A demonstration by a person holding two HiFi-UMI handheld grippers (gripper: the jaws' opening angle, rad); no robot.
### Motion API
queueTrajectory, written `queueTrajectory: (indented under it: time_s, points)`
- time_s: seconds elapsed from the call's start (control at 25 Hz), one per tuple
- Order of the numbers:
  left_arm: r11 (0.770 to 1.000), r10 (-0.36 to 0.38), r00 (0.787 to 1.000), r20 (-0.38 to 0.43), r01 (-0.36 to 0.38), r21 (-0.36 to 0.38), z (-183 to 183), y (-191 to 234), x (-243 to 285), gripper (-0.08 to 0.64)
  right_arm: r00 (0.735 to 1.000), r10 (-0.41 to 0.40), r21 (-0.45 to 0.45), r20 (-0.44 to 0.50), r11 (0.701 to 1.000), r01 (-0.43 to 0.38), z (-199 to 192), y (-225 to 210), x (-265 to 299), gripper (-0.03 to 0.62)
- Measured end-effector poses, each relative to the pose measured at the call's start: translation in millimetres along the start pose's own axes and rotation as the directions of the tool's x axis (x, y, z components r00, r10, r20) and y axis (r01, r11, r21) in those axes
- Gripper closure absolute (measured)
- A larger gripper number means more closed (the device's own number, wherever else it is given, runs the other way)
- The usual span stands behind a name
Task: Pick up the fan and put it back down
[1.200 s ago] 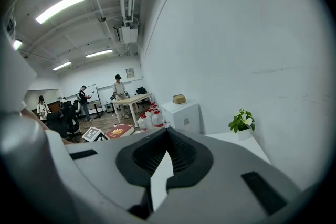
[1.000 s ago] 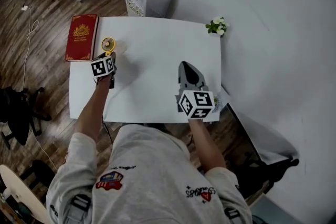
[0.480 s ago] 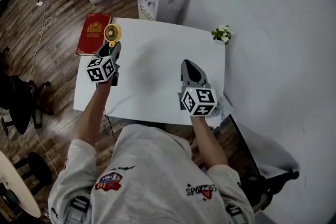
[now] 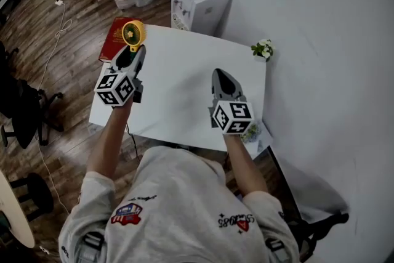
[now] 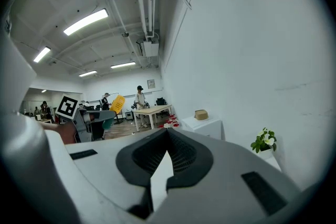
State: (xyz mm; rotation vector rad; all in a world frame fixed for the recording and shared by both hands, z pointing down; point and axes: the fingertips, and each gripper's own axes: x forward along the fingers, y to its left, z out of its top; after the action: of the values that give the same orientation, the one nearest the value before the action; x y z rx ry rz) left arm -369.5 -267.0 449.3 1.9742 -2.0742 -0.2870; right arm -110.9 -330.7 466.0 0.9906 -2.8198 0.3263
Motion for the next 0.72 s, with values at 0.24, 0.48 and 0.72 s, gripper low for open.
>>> queueTrajectory:
  time_s: [0.24,0.48,0.72]
  points:
    - [1.000,0.003,1.000,0.030,-0.003,0.019,11.0,-8.1,-20.9,0.387,1.000,0.026,-0.025,0.010,0.999,-0.025,8.2,8.9,-3.5,0.600]
    - [1.000,-0.006,1.000,0.022,0.006,0.017,9.8,-11.7,-31.8,0.387,0.999,0.047,-0.051,0.008,0.998,-0.046,14.2,20.1,-7.2,0.600]
    - [1.000,-0.022,1.000,-0.003,0.022,0.013,-1.9,-15.6,-27.3,0.387,0.999,0.040,-0.055,0.005,0.998,-0.040,12.6,15.1,-8.7,0.600]
